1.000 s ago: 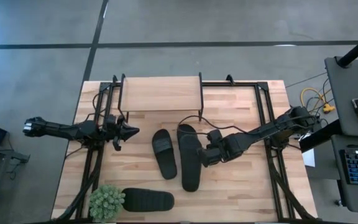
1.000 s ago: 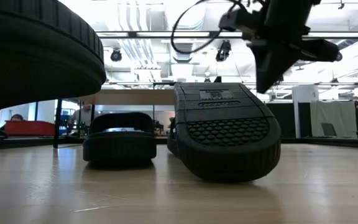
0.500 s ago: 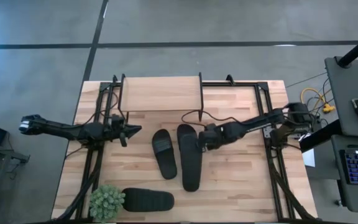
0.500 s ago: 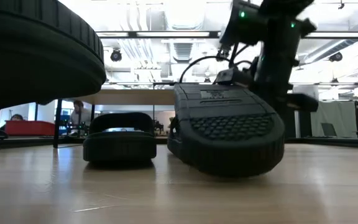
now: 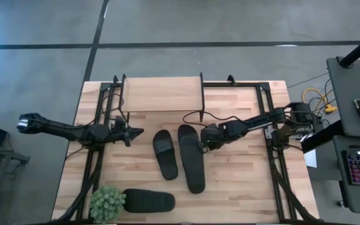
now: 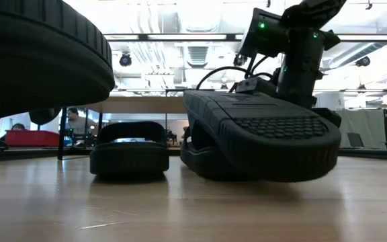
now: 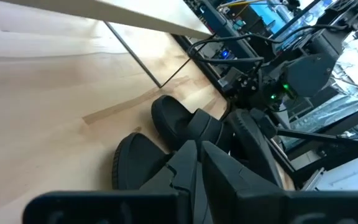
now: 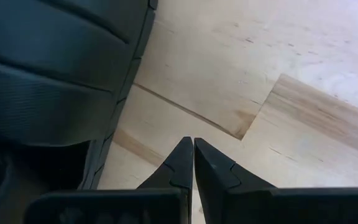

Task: Pick and place slides into the shelf
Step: Put the black slide on the shelf

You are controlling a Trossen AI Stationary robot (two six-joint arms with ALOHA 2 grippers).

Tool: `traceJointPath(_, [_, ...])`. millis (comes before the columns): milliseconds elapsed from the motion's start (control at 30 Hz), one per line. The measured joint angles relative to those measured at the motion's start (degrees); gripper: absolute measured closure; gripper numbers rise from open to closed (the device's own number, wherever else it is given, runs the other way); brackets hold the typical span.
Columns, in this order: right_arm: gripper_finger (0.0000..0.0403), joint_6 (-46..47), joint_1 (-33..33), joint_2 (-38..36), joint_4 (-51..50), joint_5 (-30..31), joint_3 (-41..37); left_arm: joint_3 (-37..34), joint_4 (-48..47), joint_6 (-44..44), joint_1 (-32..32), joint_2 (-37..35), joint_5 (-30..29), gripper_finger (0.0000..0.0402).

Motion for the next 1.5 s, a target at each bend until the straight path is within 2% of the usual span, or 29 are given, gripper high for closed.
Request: traceJointPath(1500, [0.0394,1.14,0.24,-0.04,1.75,0.47,0.09,0.0,1.36,0.15,0.0,1.36,0.04,0.0391])
